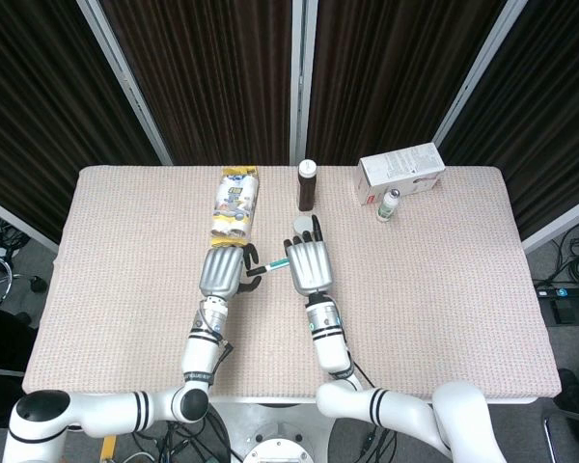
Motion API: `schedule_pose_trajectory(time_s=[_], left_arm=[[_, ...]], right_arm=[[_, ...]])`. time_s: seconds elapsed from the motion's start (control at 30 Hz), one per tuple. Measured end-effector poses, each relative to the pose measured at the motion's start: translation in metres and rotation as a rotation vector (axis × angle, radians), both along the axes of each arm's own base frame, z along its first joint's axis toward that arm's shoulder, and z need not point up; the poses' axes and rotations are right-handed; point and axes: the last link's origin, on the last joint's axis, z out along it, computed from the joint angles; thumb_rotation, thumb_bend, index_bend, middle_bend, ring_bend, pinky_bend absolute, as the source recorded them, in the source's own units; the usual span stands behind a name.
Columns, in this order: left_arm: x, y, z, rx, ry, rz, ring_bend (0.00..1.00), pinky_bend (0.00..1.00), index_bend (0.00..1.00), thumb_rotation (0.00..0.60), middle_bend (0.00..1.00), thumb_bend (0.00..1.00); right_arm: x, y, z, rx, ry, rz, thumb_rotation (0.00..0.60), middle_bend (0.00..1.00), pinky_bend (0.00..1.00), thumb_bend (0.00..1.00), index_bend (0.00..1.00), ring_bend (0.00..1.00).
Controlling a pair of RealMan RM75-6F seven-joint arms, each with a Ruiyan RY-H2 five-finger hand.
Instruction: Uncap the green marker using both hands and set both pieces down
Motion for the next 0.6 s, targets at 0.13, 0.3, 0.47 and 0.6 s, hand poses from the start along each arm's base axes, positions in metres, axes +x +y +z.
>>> schedule_pose_trajectory(time_s=[0.13, 0.3, 0.47, 0.6], left_arm=[[-0.0014, 0.0003, -0.0002, -0.002, 0.001, 0.01, 0.56, 0.59, 0.54, 0.6, 0.6, 0.28], [-0.0031, -0.0007, -0.0004, -0.013, 0.012, 0.009, 0.56, 0.59, 0.54, 0.6, 0.6, 0.28], [-0.0036, -0.0018, 0.0007, -0.016, 0.011, 0.007, 0.58, 0.61, 0.55, 0.6, 0.61, 0.29], [-0.0027, -0.0015, 0.0034, -0.007, -0.005, 0.007, 0.61, 0.63, 0.58, 0.6, 0.63, 0.31]], right_arm=[[0.0006, 0.0005, 0.0001, 0.0, -0.003, 0.005, 0.6, 0.61, 0.01, 0.33, 0.68, 0.32], [0.0013, -0.0002, 0.0015, -0.002, -0.007, 0.011, 0.6, 0.61, 0.01, 0.33, 0.69, 0.32], [0.0025, -0.0003, 0.0026, -0.006, -0.014, 0.022, 0.6, 0.62, 0.01, 0.33, 0.69, 0.33], [0.0, -0.0008, 0.0028, -0.007, -0.011, 0.021, 0.6, 0.62, 0.01, 0.33, 0.69, 0.33]])
